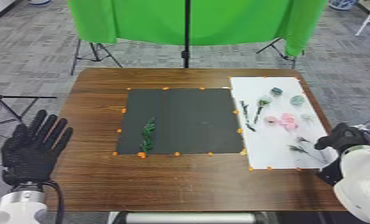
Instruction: Arrange flowers
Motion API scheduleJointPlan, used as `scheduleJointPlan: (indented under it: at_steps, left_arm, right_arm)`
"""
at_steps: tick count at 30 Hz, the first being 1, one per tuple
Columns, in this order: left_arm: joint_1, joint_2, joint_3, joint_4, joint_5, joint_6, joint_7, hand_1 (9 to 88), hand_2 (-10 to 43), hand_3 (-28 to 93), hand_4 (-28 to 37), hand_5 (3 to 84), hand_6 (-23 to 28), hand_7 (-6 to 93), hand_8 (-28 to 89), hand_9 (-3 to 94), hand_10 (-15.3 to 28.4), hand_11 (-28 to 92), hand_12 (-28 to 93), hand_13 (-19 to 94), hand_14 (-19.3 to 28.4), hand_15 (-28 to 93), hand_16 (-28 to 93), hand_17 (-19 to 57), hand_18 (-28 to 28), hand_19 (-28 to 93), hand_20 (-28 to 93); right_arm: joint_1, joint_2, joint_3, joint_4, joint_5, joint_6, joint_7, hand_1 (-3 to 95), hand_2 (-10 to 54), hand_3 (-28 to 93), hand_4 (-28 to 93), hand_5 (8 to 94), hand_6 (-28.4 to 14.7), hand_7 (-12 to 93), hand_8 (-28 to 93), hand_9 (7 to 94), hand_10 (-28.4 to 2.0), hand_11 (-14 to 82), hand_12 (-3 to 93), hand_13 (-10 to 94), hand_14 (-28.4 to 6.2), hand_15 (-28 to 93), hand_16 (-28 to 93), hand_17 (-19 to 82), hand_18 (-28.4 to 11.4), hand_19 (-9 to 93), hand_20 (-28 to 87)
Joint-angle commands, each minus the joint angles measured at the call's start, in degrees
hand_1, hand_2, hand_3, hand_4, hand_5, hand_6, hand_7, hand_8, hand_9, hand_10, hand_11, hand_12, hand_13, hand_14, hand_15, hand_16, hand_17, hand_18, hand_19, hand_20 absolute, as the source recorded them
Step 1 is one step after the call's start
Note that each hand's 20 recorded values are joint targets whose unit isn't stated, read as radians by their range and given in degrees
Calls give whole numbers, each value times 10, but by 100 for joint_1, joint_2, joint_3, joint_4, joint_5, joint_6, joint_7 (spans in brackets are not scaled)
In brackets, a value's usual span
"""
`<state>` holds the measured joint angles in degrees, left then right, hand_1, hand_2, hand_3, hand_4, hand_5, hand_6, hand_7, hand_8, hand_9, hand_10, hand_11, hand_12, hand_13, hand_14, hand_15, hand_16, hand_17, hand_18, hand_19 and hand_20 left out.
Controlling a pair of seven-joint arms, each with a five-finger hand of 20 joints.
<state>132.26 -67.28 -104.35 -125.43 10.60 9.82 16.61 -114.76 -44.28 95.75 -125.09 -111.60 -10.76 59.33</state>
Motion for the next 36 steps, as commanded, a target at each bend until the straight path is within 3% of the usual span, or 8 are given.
scheduleJointPlan:
  at_steps: [1,6,7,10,12,19,25,36]
  left_arm:
    - [113,-80,12,-29,-18,53,6,274,196,748,-283,445,78,87,-71,347,133,139,120,282,135,250,-28,-37,138,279,160]
    - [138,-105,42,-37,-59,90,11,274,195,748,-283,445,78,90,-71,346,133,141,121,281,135,252,-28,-37,137,279,160]
    - [131,-102,48,-31,-70,65,6,274,195,748,-283,445,78,90,-71,346,133,141,121,281,135,252,-28,-37,137,280,160]
    - [138,-110,44,-30,-44,35,2,274,195,748,-283,446,78,90,-72,347,133,143,122,280,135,254,-28,-37,137,280,161]
    - [168,-113,32,-44,-57,30,23,273,195,748,-283,445,78,91,-71,348,134,143,121,280,135,255,-28,-37,137,280,161]
    - [206,-151,31,-52,-85,14,-9,273,195,747,-283,446,78,92,-72,351,135,144,121,281,137,258,-28,-37,137,279,160]
    - [278,-149,36,-93,-119,85,-24,275,199,756,-282,446,79,91,-72,351,135,143,121,282,136,256,-29,-37,137,280,160]
    - [204,-62,189,-91,-100,58,-86,276,197,754,-283,446,79,90,-72,350,135,144,122,281,137,258,-29,-38,138,280,160]
  right_arm:
    - [168,-124,-374,399,-107,-80,29,456,-95,757,-261,573,-113,81,-93,508,-223,105,146,506,-202,609,172,268,-278,884,301]
    - [370,-95,-857,774,-743,580,42,490,-95,755,-280,661,-81,141,-105,600,-197,163,167,557,-176,629,193,289,-260,886,312]
    - [370,-89,-874,779,-713,725,70,514,-95,727,-281,689,-72,180,-40,639,-188,193,178,577,-170,633,205,295,-257,885,318]
    - [289,-104,-825,636,-810,945,75,580,-95,684,-279,739,-48,337,92,743,-159,178,335,626,-155,637,272,320,-250,893,323]
    - [250,-106,-739,441,-722,1077,105,583,-95,689,-272,740,-41,361,120,767,-153,167,391,637,-152,646,290,327,-250,898,324]
    - [249,-83,-573,-262,-500,1590,-88,520,-95,739,-162,730,-33,425,156,770,-158,248,485,657,-156,726,268,367,-254,931,384]
    - [947,-270,-1024,-535,-5,1759,-297,492,-95,744,-100,730,-36,453,163,765,-157,297,501,671,-155,749,277,393,-250,932,432]
    - [2963,-1557,-3486,250,-138,1843,-349,480,-95,739,-73,725,-39,463,167,760,-154,343,502,694,-141,759,290,448,-231,932,514]
